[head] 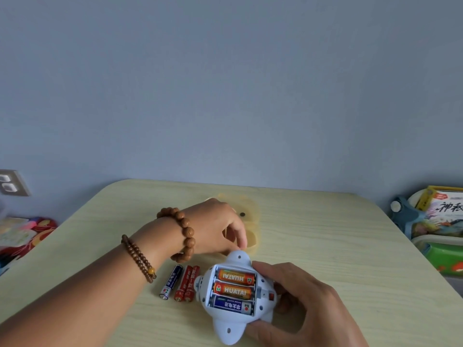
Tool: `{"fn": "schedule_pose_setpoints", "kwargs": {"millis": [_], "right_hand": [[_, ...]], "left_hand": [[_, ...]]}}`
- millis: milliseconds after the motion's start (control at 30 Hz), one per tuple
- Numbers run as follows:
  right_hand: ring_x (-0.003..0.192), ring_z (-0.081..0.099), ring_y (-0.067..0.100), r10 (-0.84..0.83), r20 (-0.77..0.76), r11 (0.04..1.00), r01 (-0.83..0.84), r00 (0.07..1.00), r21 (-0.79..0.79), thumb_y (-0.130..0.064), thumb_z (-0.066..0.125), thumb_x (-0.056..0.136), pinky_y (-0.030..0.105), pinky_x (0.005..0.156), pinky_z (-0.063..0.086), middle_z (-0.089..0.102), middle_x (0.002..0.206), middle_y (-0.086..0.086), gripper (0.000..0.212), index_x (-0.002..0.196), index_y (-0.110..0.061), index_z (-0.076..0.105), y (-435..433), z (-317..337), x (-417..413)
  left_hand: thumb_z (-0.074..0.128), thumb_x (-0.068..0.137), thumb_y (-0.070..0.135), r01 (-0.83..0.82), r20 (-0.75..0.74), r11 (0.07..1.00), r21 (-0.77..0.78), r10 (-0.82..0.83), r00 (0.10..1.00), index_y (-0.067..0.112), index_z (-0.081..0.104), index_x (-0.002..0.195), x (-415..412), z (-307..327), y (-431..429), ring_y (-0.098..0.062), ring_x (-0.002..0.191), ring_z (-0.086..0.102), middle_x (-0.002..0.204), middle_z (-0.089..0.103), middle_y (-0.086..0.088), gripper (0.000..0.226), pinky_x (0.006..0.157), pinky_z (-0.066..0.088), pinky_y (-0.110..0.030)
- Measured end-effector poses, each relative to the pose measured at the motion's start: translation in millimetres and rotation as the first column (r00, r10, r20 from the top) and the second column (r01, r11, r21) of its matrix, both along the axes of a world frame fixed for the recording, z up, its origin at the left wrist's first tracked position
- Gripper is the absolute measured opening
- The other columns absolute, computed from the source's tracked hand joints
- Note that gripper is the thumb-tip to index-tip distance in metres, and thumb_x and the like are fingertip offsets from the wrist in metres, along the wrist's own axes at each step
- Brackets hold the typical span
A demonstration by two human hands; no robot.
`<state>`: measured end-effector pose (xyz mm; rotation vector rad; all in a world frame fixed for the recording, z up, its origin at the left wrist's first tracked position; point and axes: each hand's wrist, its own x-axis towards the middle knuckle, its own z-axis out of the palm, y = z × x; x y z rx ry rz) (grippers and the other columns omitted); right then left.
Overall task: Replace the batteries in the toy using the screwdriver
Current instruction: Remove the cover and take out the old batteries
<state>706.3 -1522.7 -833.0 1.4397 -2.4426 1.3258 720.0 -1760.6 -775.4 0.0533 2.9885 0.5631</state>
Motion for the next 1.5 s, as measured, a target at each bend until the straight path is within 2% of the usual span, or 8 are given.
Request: {"fn": "schedule_pose_setpoints", "kwargs": {"millis": [333,500,733,800,933,1133,1400,1500], "right_hand": [[0.092,0.069,-0.001,0.027,0.003,0.999,-0.027,1.0,0.026,-0.05,0.088,0.064,0.011,0.069,0.054,0.07,0.106,-0.022,0.063,0.122,-0.042,0.067,1.5,-0.2,0.6],[0.089,0.069,-0.002,0.025,-0.003,0.999,-0.025,1.0,0.023,-0.053,0.086,0.064,0.007,0.067,0.051,0.07,0.105,-0.023,0.062,0.122,-0.042,0.068,0.6,0.4,0.5],[0.084,0.07,0.001,0.015,-0.011,1.0,-0.015,1.0,-0.009,-0.046,0.089,0.065,0.017,0.066,0.056,0.072,0.1,-0.019,0.058,0.119,-0.041,0.069,0.3,-1.9,1.5],[0.085,0.071,0.0,0.013,-0.007,0.999,-0.013,1.0,-0.033,-0.041,0.09,0.064,0.016,0.066,0.057,0.073,0.1,-0.018,0.057,0.118,-0.04,0.071,-0.5,-1.9,3.0],[0.09,0.071,-0.004,0.032,0.014,0.998,-0.031,0.999,-0.054,-0.041,0.089,0.062,0.007,0.068,0.052,0.072,0.103,-0.02,0.059,0.118,-0.044,0.07,0.5,0.4,5.1],[0.091,0.071,-0.002,0.027,-0.011,0.999,-0.027,1.0,-0.019,-0.042,0.089,0.065,0.017,0.069,0.056,0.072,0.105,-0.019,0.059,0.121,-0.043,0.069,0.0,-1.3,3.7],[0.088,0.069,0.0,0.03,-0.048,0.999,-0.03,0.998,0.014,-0.036,0.09,0.064,0.007,0.067,0.049,0.072,0.103,-0.02,0.064,0.121,-0.053,0.065,2.1,-1.1,2.6],[0.087,0.069,0.002,0.043,-0.037,0.999,-0.043,0.998,0.014,-0.04,0.089,0.065,0.012,0.067,0.052,0.072,0.105,-0.02,0.062,0.12,-0.055,0.065,0.8,0.3,3.8]], "left_hand": [[0.078,0.085,0.034,0.009,-0.007,0.997,0.071,-0.009,1.0,0.038,0.079,0.094,9.3,-4.3,5.1,0.001,0.079,0.058,0.086,0.059,0.02,0.009,0.07,0.046,-0.014],[0.073,0.087,0.017,0.018,-0.008,0.998,0.057,-0.018,1.0,0.04,0.077,0.104,15.0,7.9,3.7,0.0,0.073,0.058,0.091,0.065,0.021,0.03,0.068,0.049,-0.016],[0.069,0.083,0.04,-0.2,-0.388,0.976,0.09,0.22,0.895,0.04,0.068,0.092,72.9,28.0,41.8,-0.001,0.087,0.058,0.095,0.061,0.022,0.009,0.07,0.043,-0.011],[0.067,0.082,0.04,-0.238,-0.378,0.966,0.095,0.257,0.889,0.04,0.064,0.092,84.4,15.0,59.2,0.006,0.1,0.051,0.102,0.055,0.024,0.011,0.078,0.04,-0.01],[0.067,0.079,0.041,-0.324,-0.325,0.928,0.186,0.369,0.871,0.04,0.06,0.089,85.0,-2.6,69.0,0.012,0.1,0.044,0.103,0.05,0.025,0.012,0.068,0.035,-0.01],[0.068,0.072,0.038,-0.369,-0.326,0.898,0.239,0.433,0.841,0.035,0.056,0.079,78.1,-7.9,74.8,0.006,0.088,0.046,0.094,0.048,0.02,0.014,0.066,0.033,-0.013],[0.067,0.074,0.03,-0.389,-0.205,0.861,0.327,0.466,0.861,0.03,0.056,0.086,68.3,-5.7,80.0,-0.006,0.094,0.048,0.099,0.047,0.015,0.017,0.067,0.035,-0.017],[0.067,0.074,0.031,-0.389,-0.208,0.861,0.327,0.468,0.859,0.029,0.056,0.085,67.1,-6.3,79.2,-0.006,0.096,0.048,0.098,0.048,0.015,0.016,0.069,0.036,-0.019]]}}
